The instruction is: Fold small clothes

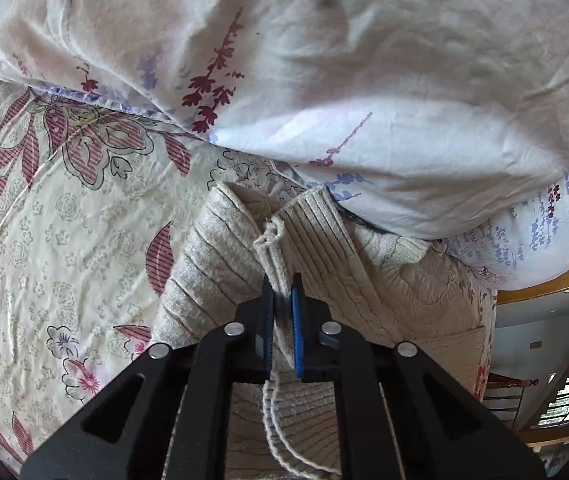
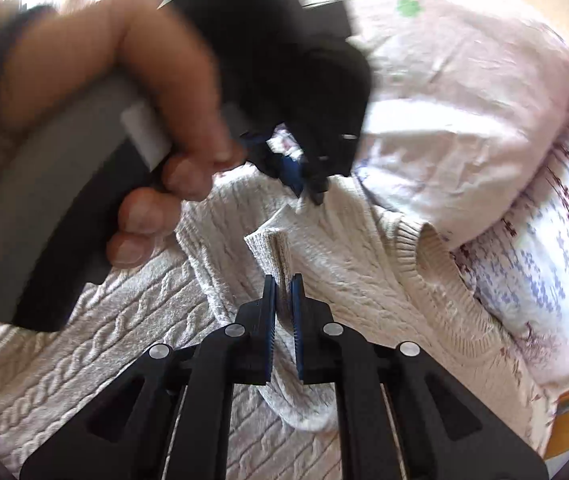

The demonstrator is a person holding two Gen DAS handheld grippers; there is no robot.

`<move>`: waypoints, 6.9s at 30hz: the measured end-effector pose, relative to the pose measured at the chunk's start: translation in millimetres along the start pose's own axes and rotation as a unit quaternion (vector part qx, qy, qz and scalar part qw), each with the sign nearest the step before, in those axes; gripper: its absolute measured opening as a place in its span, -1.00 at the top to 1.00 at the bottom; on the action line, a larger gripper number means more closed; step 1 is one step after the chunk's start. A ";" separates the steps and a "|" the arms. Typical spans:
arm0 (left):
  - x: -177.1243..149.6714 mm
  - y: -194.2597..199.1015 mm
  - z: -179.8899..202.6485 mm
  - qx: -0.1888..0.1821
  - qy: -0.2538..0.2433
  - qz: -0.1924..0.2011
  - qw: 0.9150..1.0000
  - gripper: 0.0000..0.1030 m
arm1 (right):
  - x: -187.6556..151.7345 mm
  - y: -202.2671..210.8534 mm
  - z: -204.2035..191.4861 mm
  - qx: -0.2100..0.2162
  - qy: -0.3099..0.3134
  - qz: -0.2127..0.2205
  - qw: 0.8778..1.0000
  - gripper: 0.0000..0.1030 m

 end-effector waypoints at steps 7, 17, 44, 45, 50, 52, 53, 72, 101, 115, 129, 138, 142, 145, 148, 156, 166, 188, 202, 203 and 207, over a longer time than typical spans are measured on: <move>-6.9 56.4 22.5 -0.062 -0.072 0.075 0.993 0.89 | -6.4 18.4 33.9 0.038 -0.113 0.042 0.992 0.84; 49.8 237.8 38.2 -0.128 -0.103 0.271 0.948 0.89 | 8.0 11.6 76.7 0.067 -0.239 0.078 0.966 0.84; -113.4 118.4 199.1 -0.205 -0.256 0.093 0.940 0.89 | -219.4 124.3 183.6 -0.028 -0.543 0.050 0.838 -0.22; -119.8 104.3 200.5 -0.200 -0.254 0.078 0.943 0.89 | -233.7 130.2 186.2 -0.035 -0.552 0.047 0.832 -0.22; -144.6 48.8 202.7 -0.170 -0.250 0.038 0.953 0.89 | -274.7 139.5 184.2 -0.051 -0.583 0.034 0.810 -0.22; -155.0 31.7 203.3 -0.158 -0.255 0.029 0.954 0.89 | -281.9 143.1 182.2 -0.054 -0.588 0.033 0.806 -0.22; -161.1 23.0 204.9 -0.149 -0.262 0.026 0.953 0.89 | -284.0 145.4 181.3 -0.054 -0.589 0.033 0.805 -0.22; -214.9 -1.4 146.5 -0.062 -0.346 0.004 0.936 -0.63 | -269.2 106.4 204.0 0.038 -0.584 -0.001 0.811 -0.03; -203.6 68.2 -24.4 0.086 -0.216 0.084 0.969 -0.78 | -243.0 56.1 206.0 -0.040 -0.462 -0.135 0.875 0.66; -206.4 81.1 -34.9 0.088 -0.212 0.088 0.969 -0.95 | -225.2 62.5 181.6 -0.010 -0.465 -0.074 0.882 0.00; -209.2 68.8 -38.9 0.131 -0.231 0.069 0.962 -0.96 | -214.6 44.3 164.1 -0.012 -0.422 -0.120 0.898 -0.70; -201.6 114.1 -74.0 0.110 -0.176 0.083 0.975 -0.96 | -290.9 133.5 167.3 0.039 -0.488 -0.058 0.870 -0.70; -198.4 121.5 -94.6 0.122 -0.155 0.065 0.978 -0.96 | -333.0 152.1 153.4 0.054 -0.529 -0.082 0.843 -0.70; -199.5 122.9 -107.6 0.108 -0.132 0.040 0.985 -0.93 | -354.6 158.4 135.9 0.085 -0.546 -0.103 0.827 -0.69; -203.7 126.3 -115.5 0.078 -0.104 0.026 0.991 -0.86 | -368.2 164.7 118.8 0.124 -0.563 -0.106 0.810 -0.58; -223.1 131.1 -121.3 0.017 -0.066 -0.022 0.997 -0.37 | -378.1 172.8 66.2 0.255 -0.606 -0.078 0.750 -0.28; -243.2 128.8 -127.9 -0.017 -0.021 -0.123 0.992 0.26 | -368.2 173.6 33.9 0.345 -0.599 -0.075 0.719 0.36; -71.7 130.4 -36.7 -0.152 -0.029 0.038 0.987 0.88 | -286.6 157.8 214.3 0.179 -0.590 0.159 0.771 0.83; -4.5 74.5 -35.8 -0.157 0.088 0.051 0.982 0.88 | -287.1 87.1 266.8 0.124 -0.679 0.166 0.704 0.82; -1.3 69.5 -36.6 -0.151 0.093 0.049 0.983 0.88 | -289.7 78.1 269.3 0.124 -0.687 0.156 0.699 0.82; 7.4 52.7 -35.3 -0.137 0.104 0.045 0.984 0.88 | -293.0 50.0 275.4 0.117 -0.705 0.129 0.687 0.83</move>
Point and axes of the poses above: each gripper's, at about its wrist camera, not at the fingertips, and y roughly against the way its jaws point, z to its right, x to its top, the point moved 1 cm from there along -y, roughly the way its jaws point, and after that the axes turned 13 degrees about y, right-handed, at the moved point
